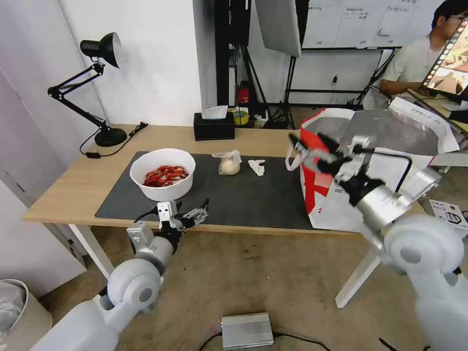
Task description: Pick up the trash from the table and place it into the takeout bag.
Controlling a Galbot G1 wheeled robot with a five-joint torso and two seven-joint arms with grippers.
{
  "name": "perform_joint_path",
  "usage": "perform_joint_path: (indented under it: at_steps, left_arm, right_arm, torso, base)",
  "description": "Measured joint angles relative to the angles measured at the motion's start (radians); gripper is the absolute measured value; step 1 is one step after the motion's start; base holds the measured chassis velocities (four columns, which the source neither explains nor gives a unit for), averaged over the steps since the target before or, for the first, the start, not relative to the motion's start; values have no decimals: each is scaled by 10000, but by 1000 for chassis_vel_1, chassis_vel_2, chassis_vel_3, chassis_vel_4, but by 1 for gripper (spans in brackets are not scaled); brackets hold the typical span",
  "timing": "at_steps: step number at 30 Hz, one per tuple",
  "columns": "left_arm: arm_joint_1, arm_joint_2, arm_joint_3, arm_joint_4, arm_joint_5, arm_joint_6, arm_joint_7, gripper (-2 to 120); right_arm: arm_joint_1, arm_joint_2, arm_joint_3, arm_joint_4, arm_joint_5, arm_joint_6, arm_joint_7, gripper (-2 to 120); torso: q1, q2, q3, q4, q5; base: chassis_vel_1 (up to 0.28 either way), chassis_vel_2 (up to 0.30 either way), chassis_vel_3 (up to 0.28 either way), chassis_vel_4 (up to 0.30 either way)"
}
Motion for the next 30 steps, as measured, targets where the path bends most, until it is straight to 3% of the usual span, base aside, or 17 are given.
perform_joint_path:
  at_steps: [9,16,30]
  left_arm:
    - [296,409,-281,-99,454,305,426,100]
    - [685,720,-579,333,1550,75,952,100]
    - [1663,793,-1496,321,2022,-275,1172,100]
  right_arm:
    - [-1092,-23,-18,177,-1097,-272,328,100]
    - [-2541,348,-62,138,-2275,645,365,100]
    - [-3853,705,-166,217,-3126,1024,356,100]
  torso:
    - [-1,0,0,0,-1]
    - [1,0,0,0,-1]
    - [1,0,0,0,-1]
  base:
    - [0,0,0,0]
    - [0,0,0,0]
    - [0,0,0,0]
